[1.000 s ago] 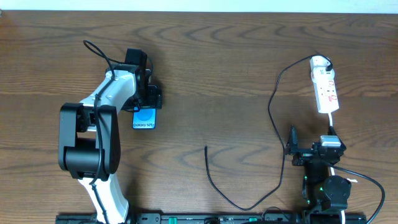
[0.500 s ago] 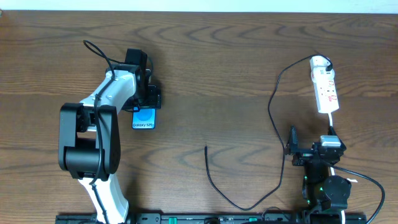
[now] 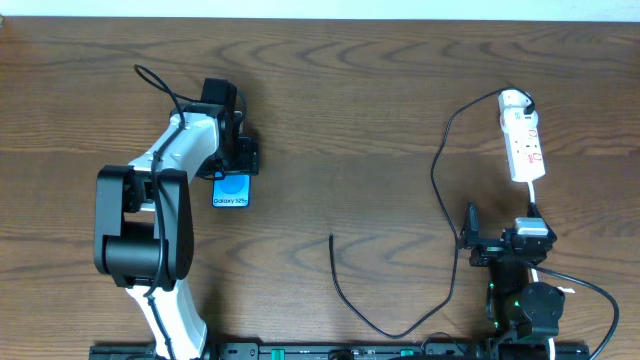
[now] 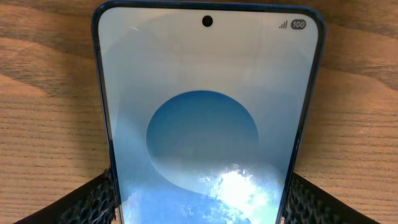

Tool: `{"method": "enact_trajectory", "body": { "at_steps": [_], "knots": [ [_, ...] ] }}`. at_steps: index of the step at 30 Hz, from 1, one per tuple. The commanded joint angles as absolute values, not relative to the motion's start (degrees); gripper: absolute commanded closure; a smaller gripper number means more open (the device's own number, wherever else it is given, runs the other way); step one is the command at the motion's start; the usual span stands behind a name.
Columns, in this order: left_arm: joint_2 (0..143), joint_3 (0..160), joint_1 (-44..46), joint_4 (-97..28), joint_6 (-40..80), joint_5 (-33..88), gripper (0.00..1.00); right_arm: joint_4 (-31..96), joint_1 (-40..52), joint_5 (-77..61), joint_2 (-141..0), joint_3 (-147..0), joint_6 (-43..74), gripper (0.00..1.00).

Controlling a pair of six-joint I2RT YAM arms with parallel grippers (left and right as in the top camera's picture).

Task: Plug charger to phone and switch on socket
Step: 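Close the left gripper on the phone's sides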

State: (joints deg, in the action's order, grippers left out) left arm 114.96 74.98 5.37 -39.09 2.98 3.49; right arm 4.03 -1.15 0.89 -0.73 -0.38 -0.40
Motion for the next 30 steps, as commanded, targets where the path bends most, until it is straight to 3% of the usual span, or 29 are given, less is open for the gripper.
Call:
{"method": "enact_trajectory", "body": {
  "at_steps": [1, 30],
  "knots": [
    [115.74, 73.30, 5.28, -39.31, 3.05, 3.36, 0.20, 4.27, -0.12, 1.15, -0.38, -0.32, 0.38, 0.01],
    [115.74, 73.30, 5.28, -39.31, 3.05, 3.36, 0.31, 4.27, -0.12, 1.15, -0.38, -0.32, 0.38, 0.01]
  ]
}}
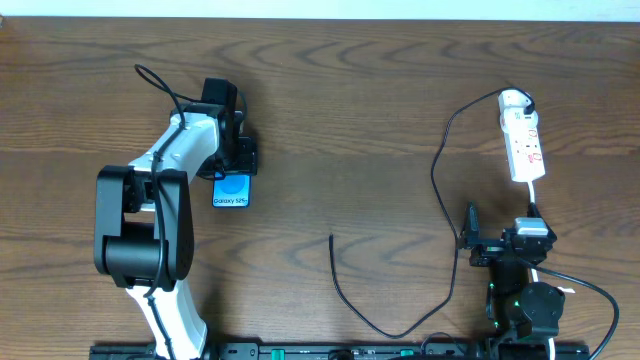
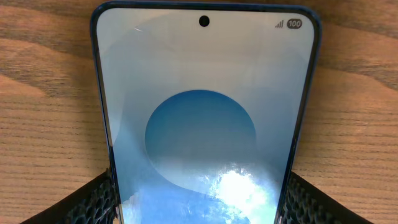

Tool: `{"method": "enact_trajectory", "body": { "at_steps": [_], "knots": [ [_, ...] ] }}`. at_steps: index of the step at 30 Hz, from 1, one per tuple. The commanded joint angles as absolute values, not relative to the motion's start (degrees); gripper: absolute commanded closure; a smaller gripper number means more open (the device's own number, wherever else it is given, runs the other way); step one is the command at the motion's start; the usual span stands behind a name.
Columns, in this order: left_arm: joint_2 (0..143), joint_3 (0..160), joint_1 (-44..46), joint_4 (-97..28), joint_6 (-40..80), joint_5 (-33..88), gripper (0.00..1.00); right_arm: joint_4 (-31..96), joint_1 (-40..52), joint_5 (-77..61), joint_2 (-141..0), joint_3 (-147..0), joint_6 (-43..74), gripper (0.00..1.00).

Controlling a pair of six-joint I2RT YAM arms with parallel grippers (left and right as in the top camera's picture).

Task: Plug charger to phone and switch on socket
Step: 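Close the left gripper on the phone's sides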

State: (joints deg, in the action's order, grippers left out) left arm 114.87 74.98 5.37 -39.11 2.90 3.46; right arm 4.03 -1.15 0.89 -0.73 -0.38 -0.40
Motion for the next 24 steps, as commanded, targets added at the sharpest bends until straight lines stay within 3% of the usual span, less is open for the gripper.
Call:
{"method": "enact_trajectory", "body": {
  "at_steps": [1, 18, 24],
  "knots": [
    [115.74, 73.30, 5.28, -39.31, 3.05, 3.36, 0.31, 4.27, -0.12, 1.17, -0.38, -0.32, 0.38, 0.01],
    [115.74, 73.30, 5.28, -39.31, 3.05, 3.36, 0.43, 4.27, -0.12, 1.15, -0.38, -0.32, 0.38, 0.01],
    [115.74, 73.30, 5.28, -39.27, 3.05, 3.36, 0.59, 4.27, -0.12, 1.15, -0.38, -0.32, 0.38, 0.01]
  ]
}}
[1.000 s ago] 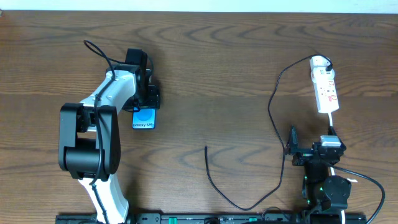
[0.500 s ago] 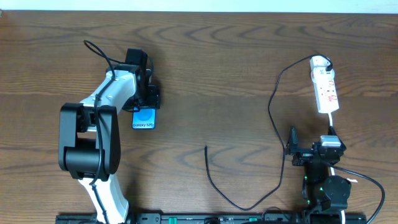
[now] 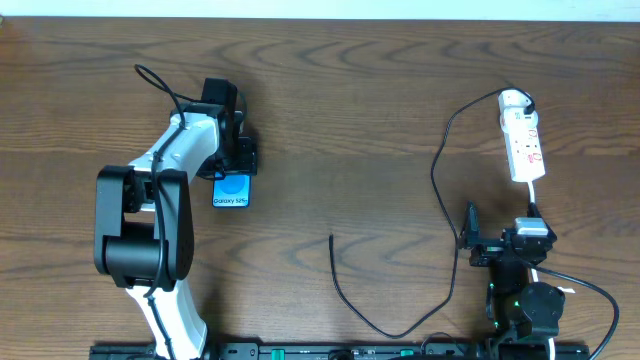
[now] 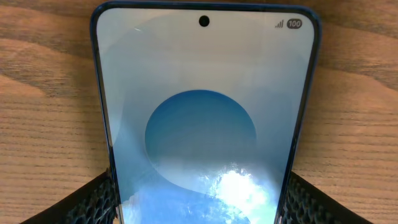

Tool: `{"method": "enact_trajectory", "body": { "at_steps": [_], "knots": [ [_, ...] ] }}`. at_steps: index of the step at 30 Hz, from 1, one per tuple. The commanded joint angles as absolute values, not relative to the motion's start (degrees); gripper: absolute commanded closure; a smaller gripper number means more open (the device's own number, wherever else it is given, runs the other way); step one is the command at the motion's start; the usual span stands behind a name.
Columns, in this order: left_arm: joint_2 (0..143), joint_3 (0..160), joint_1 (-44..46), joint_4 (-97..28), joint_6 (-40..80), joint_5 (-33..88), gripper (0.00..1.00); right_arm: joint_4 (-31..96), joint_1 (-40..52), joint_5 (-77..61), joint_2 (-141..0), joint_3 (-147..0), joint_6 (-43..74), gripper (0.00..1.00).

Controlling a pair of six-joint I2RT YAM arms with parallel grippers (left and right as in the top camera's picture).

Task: Plug charger to phone and switch on socket
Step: 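Close the left gripper on the phone's sides, then lift the phone upright with the left gripper toward the right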

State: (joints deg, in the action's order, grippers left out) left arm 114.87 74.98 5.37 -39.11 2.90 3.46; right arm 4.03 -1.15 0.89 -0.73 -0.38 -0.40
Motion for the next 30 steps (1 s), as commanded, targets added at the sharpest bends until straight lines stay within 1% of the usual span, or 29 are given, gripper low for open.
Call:
{"method": "enact_trajectory", "body": {
  "at_steps": [1, 5, 7, 8, 9, 12, 23, 30],
  "knots": [
    [115.74, 73.30, 5.28, -39.27, 3.05, 3.36, 0.64, 4.27, -0.12, 1.15, -0.38, -0.32, 0.38, 0.01],
    [115.74, 73.30, 5.28, -39.03, 3.05, 3.36, 0.76, 4.27, -0.12, 1.17, -0.38, -0.32, 0.38, 0.01],
    [115.74, 73.30, 5.28, -38.85, 3.07, 3.36, 0.81, 4.27, -0.12, 1.15, -0.38, -0.32, 0.38, 0.01],
    [115.74, 73.30, 5.28, -38.85, 3.07, 3.36, 0.81, 4.27, -0.12, 1.15, -0.38, -0.32, 0.38, 0.01],
    [115.74, 73.30, 5.28, -38.85, 3.07, 3.36, 0.86, 4.27, -0.12, 1.17, -0.38, -0.32, 0.38, 0.01],
    [115.74, 73.30, 5.28, -38.89, 3.07, 3.36, 0.92, 4.27, -0.12, 1.15, -0.38, -0.32, 0.38, 0.01],
    [115.72, 73.30, 5.28, -39.09, 3.03, 3.36, 0.93, 4.27, -0.12, 1.15, -0.38, -0.32, 0.38, 0.01],
    [115.46, 74.02, 5.28, -40.42, 0.49, 3.36, 0.92, 4.27, -0.12, 1.15, -0.38, -0.32, 0.38, 0.01]
  ]
}}
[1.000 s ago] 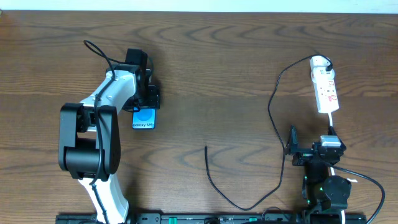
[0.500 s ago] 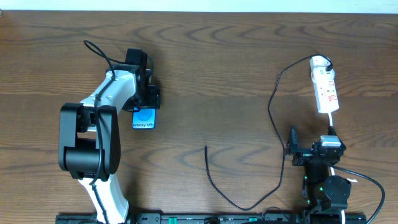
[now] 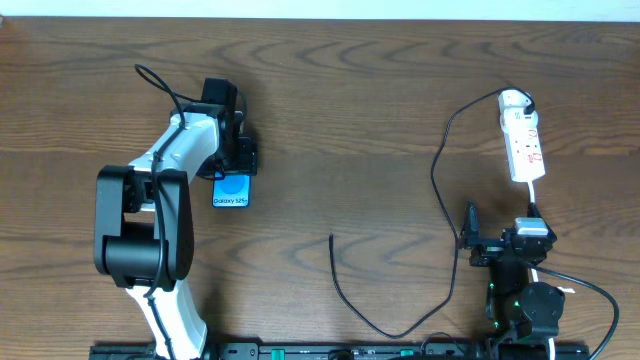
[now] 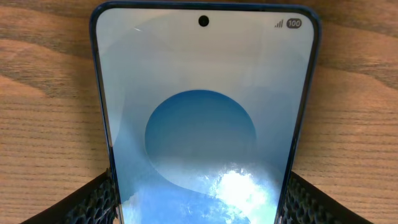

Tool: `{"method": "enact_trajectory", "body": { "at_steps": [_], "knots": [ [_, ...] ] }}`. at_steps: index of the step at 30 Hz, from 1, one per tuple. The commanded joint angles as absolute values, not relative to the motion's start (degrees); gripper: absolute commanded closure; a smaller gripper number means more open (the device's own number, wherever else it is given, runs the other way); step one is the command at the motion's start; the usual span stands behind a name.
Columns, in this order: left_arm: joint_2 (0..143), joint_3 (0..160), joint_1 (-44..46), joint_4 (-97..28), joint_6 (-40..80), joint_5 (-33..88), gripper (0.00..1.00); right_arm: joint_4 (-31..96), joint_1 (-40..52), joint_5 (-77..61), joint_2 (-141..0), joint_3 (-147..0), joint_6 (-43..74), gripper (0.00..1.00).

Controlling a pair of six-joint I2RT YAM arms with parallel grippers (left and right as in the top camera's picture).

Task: Plug charger to phone and switch on socket
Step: 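Lift the phone upright with the left gripper toward the right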

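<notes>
A blue-screened phone (image 3: pixel 231 189) lies flat on the wooden table, at the left. My left gripper (image 3: pixel 232 176) is shut on it, and in the left wrist view the phone (image 4: pixel 204 124) fills the frame with the black textured fingers (image 4: pixel 93 202) pressed against both long edges. The black charger cable (image 3: pixel 438 170) runs from the white power strip (image 3: pixel 522 140) at the right, looping down to a free end (image 3: pixel 332 238) mid-table. The plug tip is too small to make out. My right gripper (image 3: pixel 470 225) rests folded at the lower right, fingers together and holding nothing.
The cable loop (image 3: pixel 400 330) sweeps close to the table's front edge. The left arm's own cable (image 3: pixel 160 85) trails behind the left arm. A black rail (image 3: pixel 320 352) runs along the front edge.
My left gripper was shut on the phone at every moment. Between the oldest moment and the following one, the phone shifted very slightly in the left wrist view. Nothing else has moved, and the right arm has stayed folded.
</notes>
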State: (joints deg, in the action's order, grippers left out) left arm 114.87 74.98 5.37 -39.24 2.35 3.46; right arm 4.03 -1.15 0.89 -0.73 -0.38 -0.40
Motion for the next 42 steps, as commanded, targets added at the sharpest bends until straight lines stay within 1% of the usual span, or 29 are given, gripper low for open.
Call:
{"method": "enact_trajectory", "body": {
  "at_steps": [1, 24, 26, 32, 42],
  "knots": [
    [115.26, 74.17, 5.28, -40.40, 0.49, 3.36, 0.93, 4.27, -0.12, 1.15, -0.38, -0.32, 0.38, 0.01],
    [104.84, 75.42, 5.28, -41.74, 1.87, 4.01, 0.93, 4.27, -0.12, 1.15, -0.38, -0.32, 0.38, 0.01],
    [104.55, 75.42, 5.28, -41.89, 2.07, 6.74, 0.93, 4.27, -0.12, 1.17, -0.38, -0.32, 0.38, 0.01],
    [104.55, 75.42, 5.28, -41.21, 4.54, 23.11, 0.93, 4.27, -0.12, 1.15, -0.38, -0.32, 0.38, 0.01],
    [104.55, 75.42, 5.19, -38.74, 15.11, 42.54, 0.93, 4.27, -0.12, 1.15, -0.38, -0.32, 0.38, 0.01]
  ]
}}
